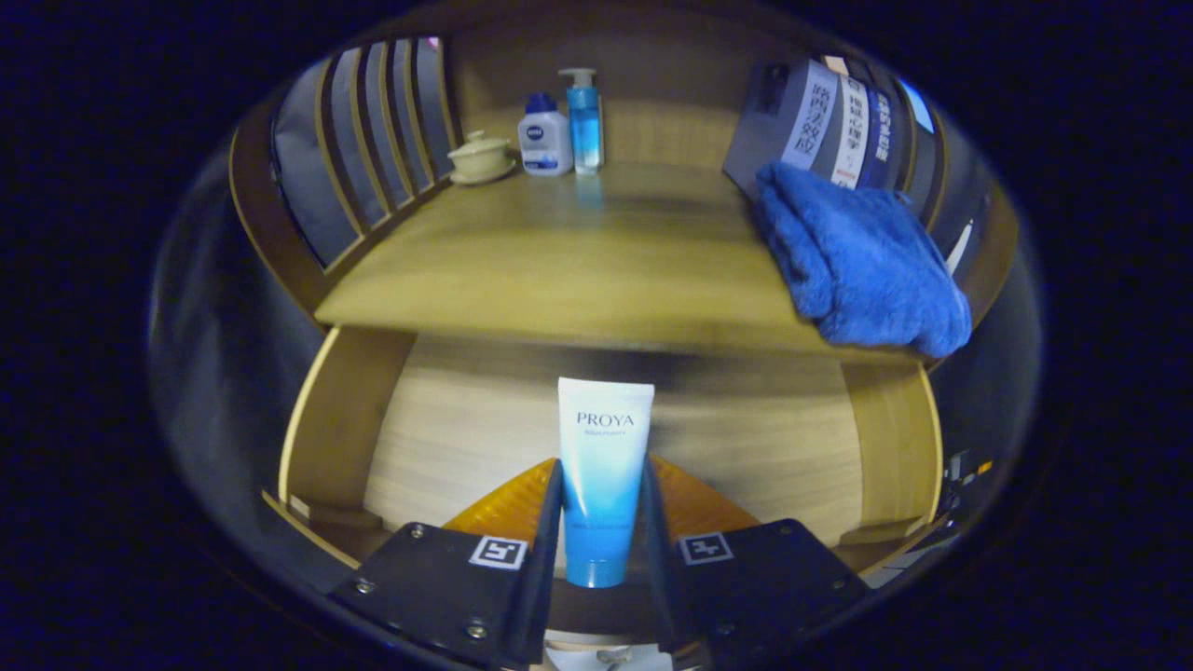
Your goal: Pull open the drawer, take out the items inside it, and place them on the countertop above the cabinet.
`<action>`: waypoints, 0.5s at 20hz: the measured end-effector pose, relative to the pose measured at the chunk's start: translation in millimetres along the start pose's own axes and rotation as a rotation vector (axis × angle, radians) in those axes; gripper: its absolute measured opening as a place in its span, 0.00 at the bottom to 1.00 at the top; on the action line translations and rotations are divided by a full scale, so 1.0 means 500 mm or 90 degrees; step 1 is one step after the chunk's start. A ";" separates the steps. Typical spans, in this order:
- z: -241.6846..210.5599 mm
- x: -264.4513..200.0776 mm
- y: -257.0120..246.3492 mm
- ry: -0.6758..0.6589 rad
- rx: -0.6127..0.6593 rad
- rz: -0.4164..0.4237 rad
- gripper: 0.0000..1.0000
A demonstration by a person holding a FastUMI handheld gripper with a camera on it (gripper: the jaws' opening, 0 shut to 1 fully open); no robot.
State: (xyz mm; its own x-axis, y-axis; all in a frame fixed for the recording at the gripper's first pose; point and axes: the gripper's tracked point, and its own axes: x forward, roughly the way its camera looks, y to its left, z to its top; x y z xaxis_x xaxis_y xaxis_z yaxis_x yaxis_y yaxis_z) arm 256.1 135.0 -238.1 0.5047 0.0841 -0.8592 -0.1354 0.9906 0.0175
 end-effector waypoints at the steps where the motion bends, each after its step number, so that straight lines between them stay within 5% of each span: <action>1: 0.021 -0.006 -0.002 -0.011 0.004 0.001 0.45; 10: 0.180 0.009 -0.001 -0.084 -0.005 -0.011 0.45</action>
State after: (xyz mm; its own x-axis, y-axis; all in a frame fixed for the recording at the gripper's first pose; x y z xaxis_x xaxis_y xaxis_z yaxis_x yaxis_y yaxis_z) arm 335.4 144.6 -195.9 0.6142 0.0815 -0.7849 -0.1321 0.9912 -0.0005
